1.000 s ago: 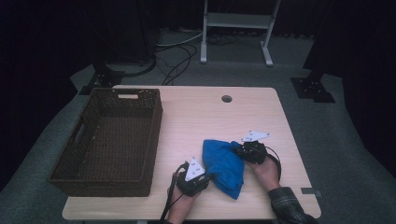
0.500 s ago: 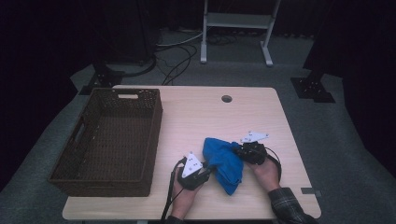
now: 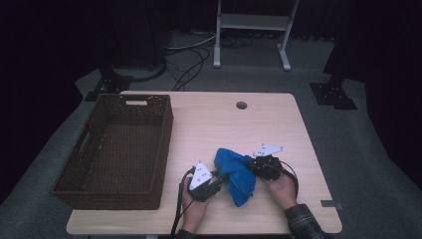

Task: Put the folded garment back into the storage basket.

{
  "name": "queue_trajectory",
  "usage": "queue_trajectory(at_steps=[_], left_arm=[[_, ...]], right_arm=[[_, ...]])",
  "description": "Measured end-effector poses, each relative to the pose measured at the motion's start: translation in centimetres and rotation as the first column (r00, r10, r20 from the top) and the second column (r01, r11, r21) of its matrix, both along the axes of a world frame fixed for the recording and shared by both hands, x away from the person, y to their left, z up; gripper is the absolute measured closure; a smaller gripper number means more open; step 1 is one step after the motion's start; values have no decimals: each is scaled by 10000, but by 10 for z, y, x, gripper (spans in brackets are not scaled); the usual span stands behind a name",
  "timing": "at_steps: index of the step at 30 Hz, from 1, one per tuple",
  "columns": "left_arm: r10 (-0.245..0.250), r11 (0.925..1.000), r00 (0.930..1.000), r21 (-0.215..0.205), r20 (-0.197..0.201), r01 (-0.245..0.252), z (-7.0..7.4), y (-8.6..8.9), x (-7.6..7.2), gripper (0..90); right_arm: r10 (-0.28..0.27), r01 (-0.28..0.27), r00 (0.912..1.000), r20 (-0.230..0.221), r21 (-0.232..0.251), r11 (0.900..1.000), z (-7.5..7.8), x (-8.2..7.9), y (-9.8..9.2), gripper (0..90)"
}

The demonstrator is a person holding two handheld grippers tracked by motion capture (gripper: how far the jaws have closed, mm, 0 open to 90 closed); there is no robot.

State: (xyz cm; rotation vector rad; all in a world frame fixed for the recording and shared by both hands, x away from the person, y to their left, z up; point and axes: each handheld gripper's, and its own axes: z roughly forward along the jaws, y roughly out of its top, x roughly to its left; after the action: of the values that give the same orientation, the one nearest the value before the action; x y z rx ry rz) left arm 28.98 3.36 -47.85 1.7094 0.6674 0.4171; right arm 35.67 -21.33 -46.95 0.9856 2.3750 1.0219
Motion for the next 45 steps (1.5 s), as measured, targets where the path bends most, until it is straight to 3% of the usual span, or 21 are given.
queue_trajectory(at_steps=[7,13,23,35,45], left_arm=[[68,10000,10000,-60,-18,-68,3,0,2,780],[91,9999,10000,-57,41,-90,14,-1,3,780],[163,9979,9997,-620,-191,-174,29,4,9,781],[165,9976,9998,-663,-144,-174,61,6,18,781],[221,9968,9997,-773,88,-213,85,15,27,782]], right_arm=[[38,-38,10000,-16,118,9999,3,-2,0,790],[230,-233,9996,154,191,9995,11,-6,5,790],[349,-357,9992,206,408,9985,19,-8,7,790],[327,-366,9982,499,800,9961,39,-9,11,790],[455,-506,9969,638,807,9955,52,-2,25,790]])
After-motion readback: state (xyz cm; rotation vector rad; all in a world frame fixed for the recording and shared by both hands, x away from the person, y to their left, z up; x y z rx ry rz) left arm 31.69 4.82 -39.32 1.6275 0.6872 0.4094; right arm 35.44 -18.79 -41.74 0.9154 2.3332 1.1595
